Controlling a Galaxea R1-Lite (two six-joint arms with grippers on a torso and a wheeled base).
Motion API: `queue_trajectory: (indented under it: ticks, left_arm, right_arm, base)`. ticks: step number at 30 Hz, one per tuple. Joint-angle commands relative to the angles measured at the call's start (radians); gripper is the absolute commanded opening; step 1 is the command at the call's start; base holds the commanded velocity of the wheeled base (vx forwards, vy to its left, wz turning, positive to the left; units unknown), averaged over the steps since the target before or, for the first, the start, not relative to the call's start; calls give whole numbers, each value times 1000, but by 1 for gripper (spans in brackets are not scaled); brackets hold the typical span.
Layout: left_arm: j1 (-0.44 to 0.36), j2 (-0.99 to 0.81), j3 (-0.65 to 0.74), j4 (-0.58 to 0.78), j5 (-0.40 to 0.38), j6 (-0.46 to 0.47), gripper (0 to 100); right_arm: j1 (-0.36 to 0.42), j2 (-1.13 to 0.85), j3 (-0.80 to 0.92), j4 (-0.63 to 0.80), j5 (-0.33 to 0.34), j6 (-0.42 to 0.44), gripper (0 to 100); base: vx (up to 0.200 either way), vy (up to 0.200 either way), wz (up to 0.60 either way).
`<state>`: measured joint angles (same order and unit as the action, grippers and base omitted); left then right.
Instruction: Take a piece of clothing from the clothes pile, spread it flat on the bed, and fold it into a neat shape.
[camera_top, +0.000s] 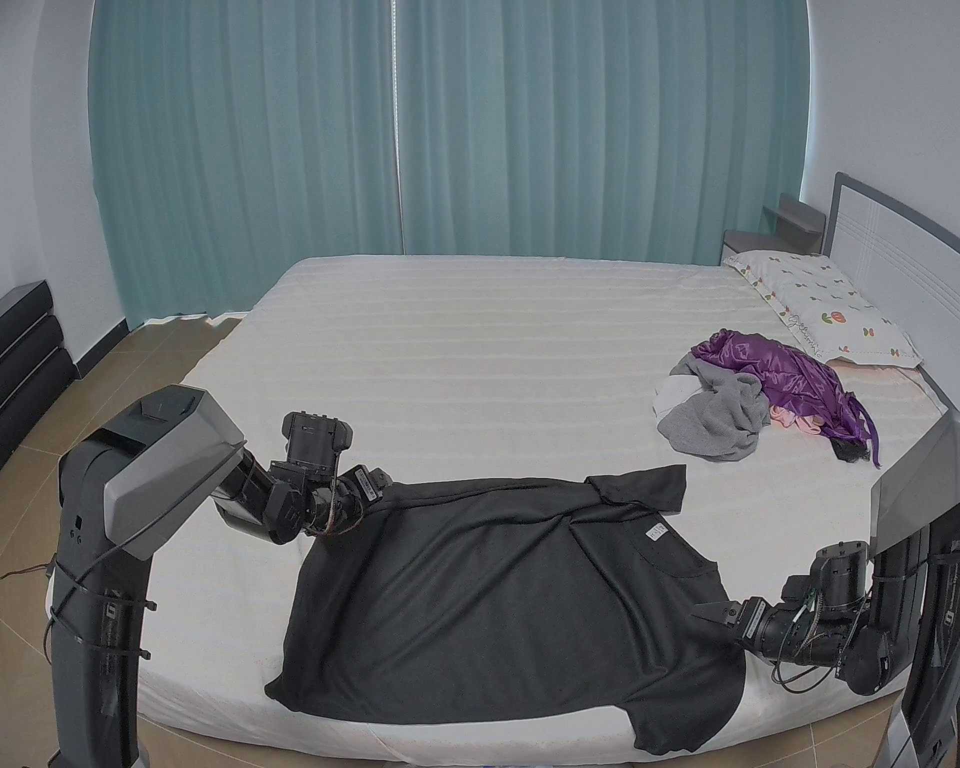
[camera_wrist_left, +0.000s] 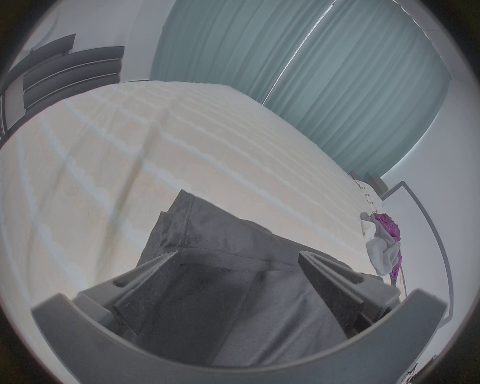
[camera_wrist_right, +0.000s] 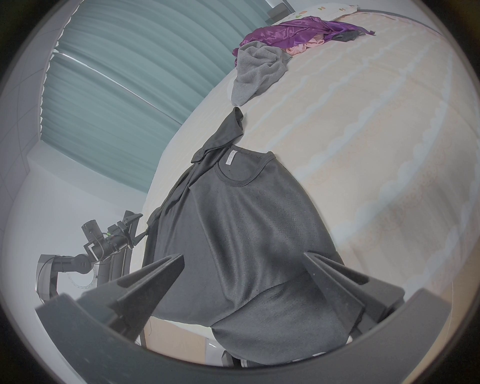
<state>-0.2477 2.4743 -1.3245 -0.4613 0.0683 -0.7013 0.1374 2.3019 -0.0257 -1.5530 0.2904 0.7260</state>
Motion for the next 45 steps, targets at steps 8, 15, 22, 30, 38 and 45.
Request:
queue_trajectory:
  ticks: [8,15,22,30,38,45]
  left_arm:
    - [8,58,-38,4,2,-40,100]
    - [30,114,-144,-2,11,-40,100]
    - [82,192,-340,-5,41,-172,100]
    - [130,196,-400,-7,42,-264,100]
    - [125,68,-193,-5,-4,-265,100]
    - [108,-55,-19,0,-104,-261,100]
  right_arm:
    - [8,48,-11,-13,-4,-3,100]
    - [14,51,-11,-13,-4,-3,100]
    - [21,47,-16,-15,-4,-2,100]
    - [21,51,-16,-15,-4,0,100]
    - [13,53,-13,-15,-4,13,100]
    - [11,53,-10,-15,-4,13,100]
  base:
    - [0,0,0]
    - [0,0,0]
    - [0,0,0]
    - [0,0,0]
    - [0,0,0]
    - [0,0,0]
